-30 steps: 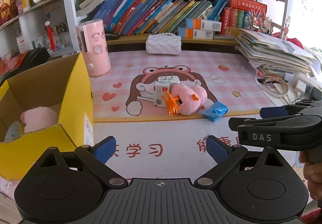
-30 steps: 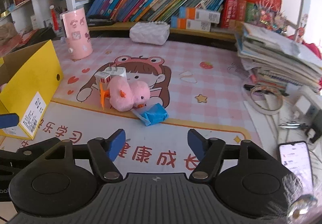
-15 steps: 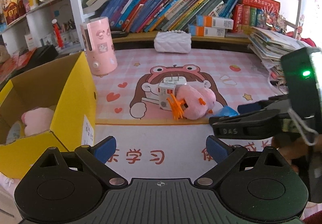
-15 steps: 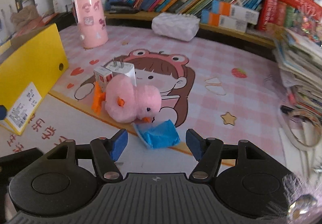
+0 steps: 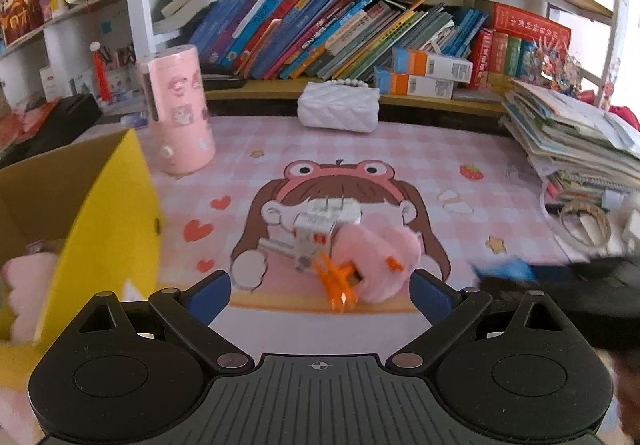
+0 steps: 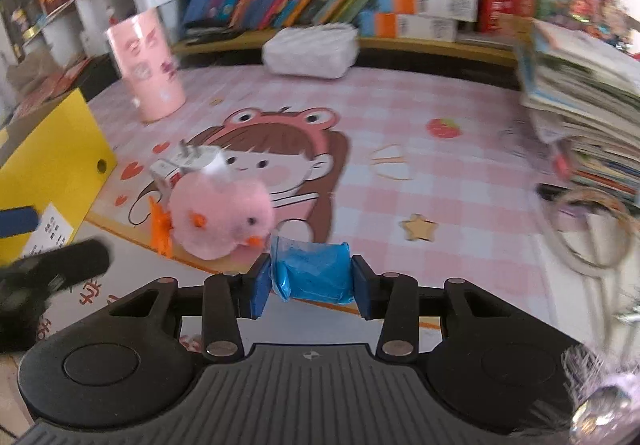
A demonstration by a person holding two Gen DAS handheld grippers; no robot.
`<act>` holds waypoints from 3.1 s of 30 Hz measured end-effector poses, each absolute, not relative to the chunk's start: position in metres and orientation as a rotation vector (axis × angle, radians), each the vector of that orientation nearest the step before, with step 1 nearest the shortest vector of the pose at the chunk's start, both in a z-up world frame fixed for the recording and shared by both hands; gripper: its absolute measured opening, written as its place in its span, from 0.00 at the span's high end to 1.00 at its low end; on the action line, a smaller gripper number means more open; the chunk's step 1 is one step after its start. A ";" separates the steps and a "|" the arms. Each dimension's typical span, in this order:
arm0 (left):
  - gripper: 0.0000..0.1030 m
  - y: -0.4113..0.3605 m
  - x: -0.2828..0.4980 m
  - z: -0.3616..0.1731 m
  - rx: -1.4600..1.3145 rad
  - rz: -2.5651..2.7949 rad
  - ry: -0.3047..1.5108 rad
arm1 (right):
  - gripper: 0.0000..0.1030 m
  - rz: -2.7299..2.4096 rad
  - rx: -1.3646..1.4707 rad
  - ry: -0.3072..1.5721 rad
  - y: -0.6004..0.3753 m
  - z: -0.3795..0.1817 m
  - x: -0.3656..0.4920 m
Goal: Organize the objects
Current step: 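Grasp the pink plush chick with the left tool while the right tool holds the packet, then carry the chick and blue packet over the yellow box with both tools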
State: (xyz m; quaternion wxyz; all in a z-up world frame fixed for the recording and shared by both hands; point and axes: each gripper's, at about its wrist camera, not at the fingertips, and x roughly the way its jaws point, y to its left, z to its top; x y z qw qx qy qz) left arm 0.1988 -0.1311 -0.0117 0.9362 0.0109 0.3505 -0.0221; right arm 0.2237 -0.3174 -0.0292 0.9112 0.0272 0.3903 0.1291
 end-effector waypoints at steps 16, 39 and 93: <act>0.27 -0.176 0.254 -0.048 0.146 -0.107 0.784 | 0.62 0.201 0.115 0.810 -0.355 -0.019 0.191; 0.46 -0.158 0.214 -0.024 0.047 -0.166 0.772 | 0.62 0.219 0.107 0.817 -0.344 -0.017 0.186; 0.46 0.086 -0.016 -0.004 -0.129 -0.050 0.753 | 0.62 0.278 -0.040 0.798 -0.102 -0.001 0.007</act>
